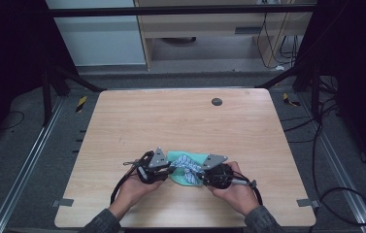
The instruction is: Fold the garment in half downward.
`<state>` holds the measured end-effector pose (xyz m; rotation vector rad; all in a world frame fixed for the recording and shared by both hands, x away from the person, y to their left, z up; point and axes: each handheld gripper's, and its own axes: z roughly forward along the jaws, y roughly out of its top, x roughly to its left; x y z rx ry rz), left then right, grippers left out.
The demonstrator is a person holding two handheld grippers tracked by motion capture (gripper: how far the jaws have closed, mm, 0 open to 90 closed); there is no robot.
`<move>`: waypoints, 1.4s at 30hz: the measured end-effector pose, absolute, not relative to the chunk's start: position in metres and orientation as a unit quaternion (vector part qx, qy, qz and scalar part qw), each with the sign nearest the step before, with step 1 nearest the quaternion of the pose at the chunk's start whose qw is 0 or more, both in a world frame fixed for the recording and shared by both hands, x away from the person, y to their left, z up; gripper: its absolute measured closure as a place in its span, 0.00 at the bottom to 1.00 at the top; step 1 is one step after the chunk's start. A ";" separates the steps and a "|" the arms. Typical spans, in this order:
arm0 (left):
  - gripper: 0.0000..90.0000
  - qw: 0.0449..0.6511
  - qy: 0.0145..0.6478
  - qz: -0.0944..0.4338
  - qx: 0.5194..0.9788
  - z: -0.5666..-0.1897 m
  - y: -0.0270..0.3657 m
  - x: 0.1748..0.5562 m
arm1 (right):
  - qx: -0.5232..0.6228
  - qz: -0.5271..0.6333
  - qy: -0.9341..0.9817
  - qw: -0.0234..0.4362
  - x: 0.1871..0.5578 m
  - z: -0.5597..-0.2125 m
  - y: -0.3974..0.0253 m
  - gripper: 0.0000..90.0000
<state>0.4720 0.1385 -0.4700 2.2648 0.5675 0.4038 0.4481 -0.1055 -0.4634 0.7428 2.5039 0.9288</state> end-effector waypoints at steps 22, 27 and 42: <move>0.78 0.355 0.211 0.134 0.901 -0.494 0.164 0.443 | 0.263 0.320 0.897 0.157 0.427 -0.483 -0.119 0.66; 0.76 0.367 0.221 0.143 0.892 -0.486 0.175 0.440 | 0.287 0.325 0.887 0.162 0.425 -0.477 -0.140 0.53; 0.30 0.313 0.370 0.225 0.845 -0.495 0.244 0.485 | 0.447 0.303 0.817 0.202 0.462 -0.496 -0.202 0.12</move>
